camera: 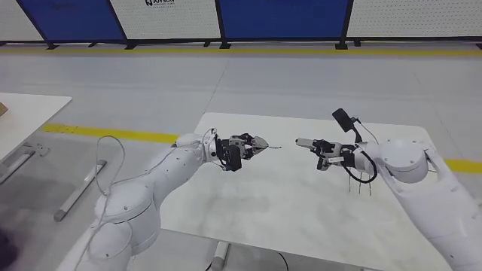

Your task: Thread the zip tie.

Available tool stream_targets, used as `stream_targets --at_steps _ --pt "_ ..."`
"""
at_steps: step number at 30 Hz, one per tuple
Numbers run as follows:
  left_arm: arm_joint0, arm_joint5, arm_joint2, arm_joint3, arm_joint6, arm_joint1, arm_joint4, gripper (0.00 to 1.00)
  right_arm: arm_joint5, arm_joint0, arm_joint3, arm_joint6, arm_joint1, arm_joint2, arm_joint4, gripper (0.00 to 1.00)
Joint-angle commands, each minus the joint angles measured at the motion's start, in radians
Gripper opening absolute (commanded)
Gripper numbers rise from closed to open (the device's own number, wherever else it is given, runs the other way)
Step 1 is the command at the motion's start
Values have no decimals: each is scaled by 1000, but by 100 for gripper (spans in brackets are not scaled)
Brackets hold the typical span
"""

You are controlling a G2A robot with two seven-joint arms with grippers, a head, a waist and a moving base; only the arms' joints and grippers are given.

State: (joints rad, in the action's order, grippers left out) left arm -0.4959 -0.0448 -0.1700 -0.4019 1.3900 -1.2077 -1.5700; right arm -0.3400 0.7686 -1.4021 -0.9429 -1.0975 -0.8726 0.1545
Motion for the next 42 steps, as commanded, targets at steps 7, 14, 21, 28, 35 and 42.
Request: stream_targets --at_steps 7,14,21,28,35,42 --pt "30 -212 0 -71 0 55 0 0 0 0 0 0 0 0 0 100" --pt "30 -212 0 -71 0 55 0 0 0 0 0 0 0 0 0 100" --pt "11 -295 0 -92 0 89 0 0 0 0 0 0 0 0 0 100" --pt "-45 -295 0 -249 0 189 0 0 0 0 0 0 0 0 0 100" --pt "-98 -295 0 -437 0 264 5 0 0 0 0 0 0 0 0 100" --pt "-98 -295 0 -437 0 264 5 0 0 0 0 0 0 0 0 100"
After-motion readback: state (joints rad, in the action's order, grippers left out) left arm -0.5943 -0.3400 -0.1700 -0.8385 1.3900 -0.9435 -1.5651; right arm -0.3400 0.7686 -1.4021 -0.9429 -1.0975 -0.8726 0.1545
